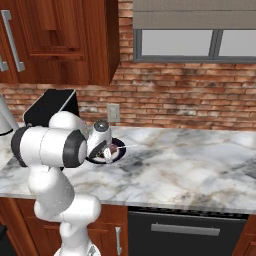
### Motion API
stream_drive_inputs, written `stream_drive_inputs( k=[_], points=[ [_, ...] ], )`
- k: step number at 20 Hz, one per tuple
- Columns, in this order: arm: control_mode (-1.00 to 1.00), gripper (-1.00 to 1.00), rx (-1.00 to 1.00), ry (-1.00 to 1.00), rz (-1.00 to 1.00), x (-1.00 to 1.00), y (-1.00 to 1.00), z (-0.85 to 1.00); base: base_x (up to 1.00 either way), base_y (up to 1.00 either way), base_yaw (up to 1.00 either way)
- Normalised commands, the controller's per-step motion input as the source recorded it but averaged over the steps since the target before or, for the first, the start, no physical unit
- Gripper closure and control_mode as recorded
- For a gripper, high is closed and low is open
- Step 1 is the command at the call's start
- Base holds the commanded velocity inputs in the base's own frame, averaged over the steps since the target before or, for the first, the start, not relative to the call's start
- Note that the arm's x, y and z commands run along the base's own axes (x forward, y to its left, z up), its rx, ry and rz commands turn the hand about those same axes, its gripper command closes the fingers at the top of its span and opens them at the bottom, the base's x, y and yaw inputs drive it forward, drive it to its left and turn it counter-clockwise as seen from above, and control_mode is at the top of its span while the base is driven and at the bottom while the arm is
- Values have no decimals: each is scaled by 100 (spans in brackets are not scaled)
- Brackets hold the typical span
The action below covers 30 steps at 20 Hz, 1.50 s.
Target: Place the cold items (orange and bell pepper) from the fridge in one tupperware on the dining counter. Place the warm items (hot dog and kebab skewer) in the stove area in another tupperware.
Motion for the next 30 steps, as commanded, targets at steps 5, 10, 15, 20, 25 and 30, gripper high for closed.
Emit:
stream_drive_inputs(
  k=[5,10,15,20,25,30],
  points=[
    [-100,100,0,-27,0,-36,-32,100,0,0,0],
    [-100,100,0,-5,0,-92,-42,100,0,0,0],
    [-100,100,0,0,0,-100,-33,100,0,0,0],
    [-100,100,5,13,-4,-100,-9,81,0,0,0],
    [-100,100,2,46,-4,-44,11,8,0,0,0],
    [-100,100,0,14,-4,-8,23,-26,0,0,0]
  ],
)
